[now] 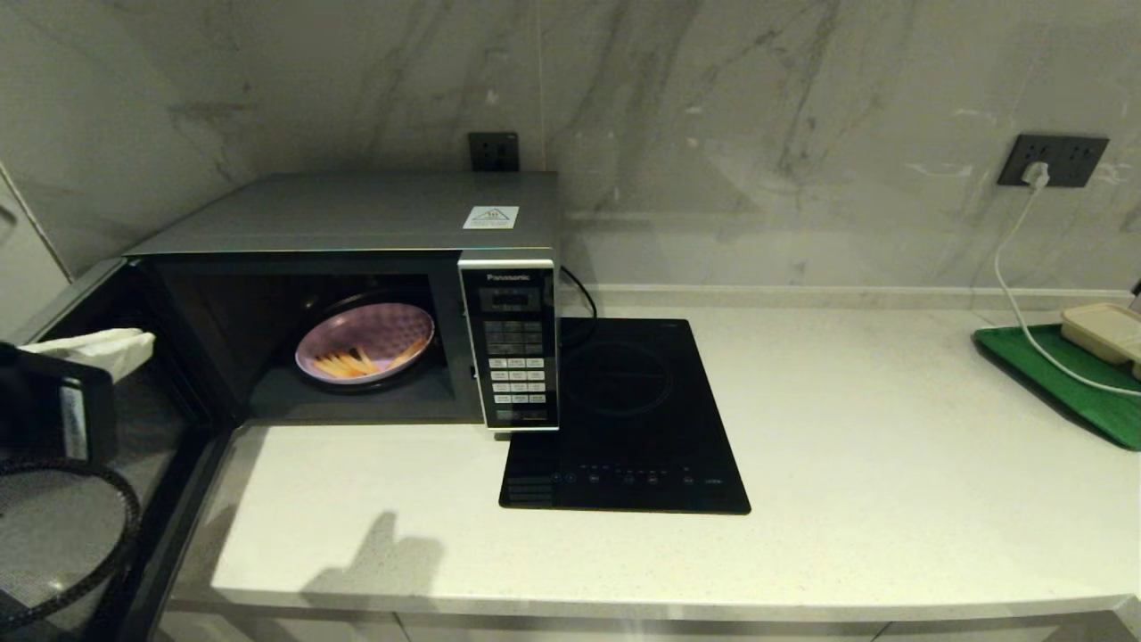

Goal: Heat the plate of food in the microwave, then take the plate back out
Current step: Take the plate out of the microwave

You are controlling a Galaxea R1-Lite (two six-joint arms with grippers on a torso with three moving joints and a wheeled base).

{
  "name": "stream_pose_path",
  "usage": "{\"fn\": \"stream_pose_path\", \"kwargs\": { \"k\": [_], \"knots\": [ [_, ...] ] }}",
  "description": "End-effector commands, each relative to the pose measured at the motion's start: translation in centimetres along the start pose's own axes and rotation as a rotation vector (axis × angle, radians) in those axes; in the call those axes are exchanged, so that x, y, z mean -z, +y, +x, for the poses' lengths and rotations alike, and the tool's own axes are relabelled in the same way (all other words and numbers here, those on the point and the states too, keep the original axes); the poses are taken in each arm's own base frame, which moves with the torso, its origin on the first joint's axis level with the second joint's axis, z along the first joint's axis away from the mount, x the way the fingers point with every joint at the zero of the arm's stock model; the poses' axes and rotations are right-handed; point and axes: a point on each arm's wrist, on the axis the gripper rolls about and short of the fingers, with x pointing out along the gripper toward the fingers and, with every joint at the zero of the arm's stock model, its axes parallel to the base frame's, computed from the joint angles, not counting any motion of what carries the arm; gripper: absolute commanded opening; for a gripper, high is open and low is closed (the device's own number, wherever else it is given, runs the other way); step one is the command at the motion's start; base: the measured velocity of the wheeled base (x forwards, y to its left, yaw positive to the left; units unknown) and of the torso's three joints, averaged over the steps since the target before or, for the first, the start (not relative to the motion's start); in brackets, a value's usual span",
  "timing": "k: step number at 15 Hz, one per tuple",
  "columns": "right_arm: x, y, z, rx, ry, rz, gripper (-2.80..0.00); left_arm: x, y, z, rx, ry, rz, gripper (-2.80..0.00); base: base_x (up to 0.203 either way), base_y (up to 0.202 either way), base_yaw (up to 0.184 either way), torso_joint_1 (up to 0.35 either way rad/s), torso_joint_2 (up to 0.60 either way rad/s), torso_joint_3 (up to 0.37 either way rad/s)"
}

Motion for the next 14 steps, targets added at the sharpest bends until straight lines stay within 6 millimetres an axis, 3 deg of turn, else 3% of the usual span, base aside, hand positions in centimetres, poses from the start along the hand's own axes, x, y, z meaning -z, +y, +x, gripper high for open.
{"fn": "stream_pose_path", "kwargs": {
  "k": [1, 4, 7, 9, 10, 14],
  "knots": [
    [0.0, 0.0, 0.0, 0.0, 0.001, 0.0, -2.8, 1.4, -1.5, 3.6, 0.009, 0.097, 0.029, -2.8, 0.0, 0.0, 0.0, 0.0, 0.0, 0.0],
    [0.0, 0.0, 0.0, 0.0, 0.001, 0.0, -2.8, 3.1, -2.8, 8.3, -0.012, 0.162, 0.083, -2.8, 0.0, 0.0, 0.0, 0.0, 0.0, 0.0],
    [0.0, 0.0, 0.0, 0.0, 0.001, 0.0, -2.8, 5.2, -2.0, 12.2, -0.111, 0.276, 0.161, -2.8, 0.0, 0.0, 0.0, 0.0, 0.0, 0.0],
    [0.0, 0.0, 0.0, 0.0, 0.001, 0.0, -2.8, 6.6, -1.7, 13.1, -0.131, 0.339, 0.252, -2.8, 0.0, 0.0, 0.0, 0.0, 0.0, 0.0],
    [0.0, 0.0, 0.0, 0.0, 0.001, 0.0, -2.8, 7.0, -1.6, 13.1, -0.12, 0.357, 0.286, 0.0, 0.0, 0.0, 0.0, 0.0, 0.0, 0.0],
    [0.0, 0.0, 0.0, 0.0, 0.001, 0.0, -2.8, 6.8, -2.1, 14.8, -0.065, 0.36, 0.325, 0.0, 0.0, 0.0, 0.0, 0.0, 0.0, 0.0]
  ]
}}
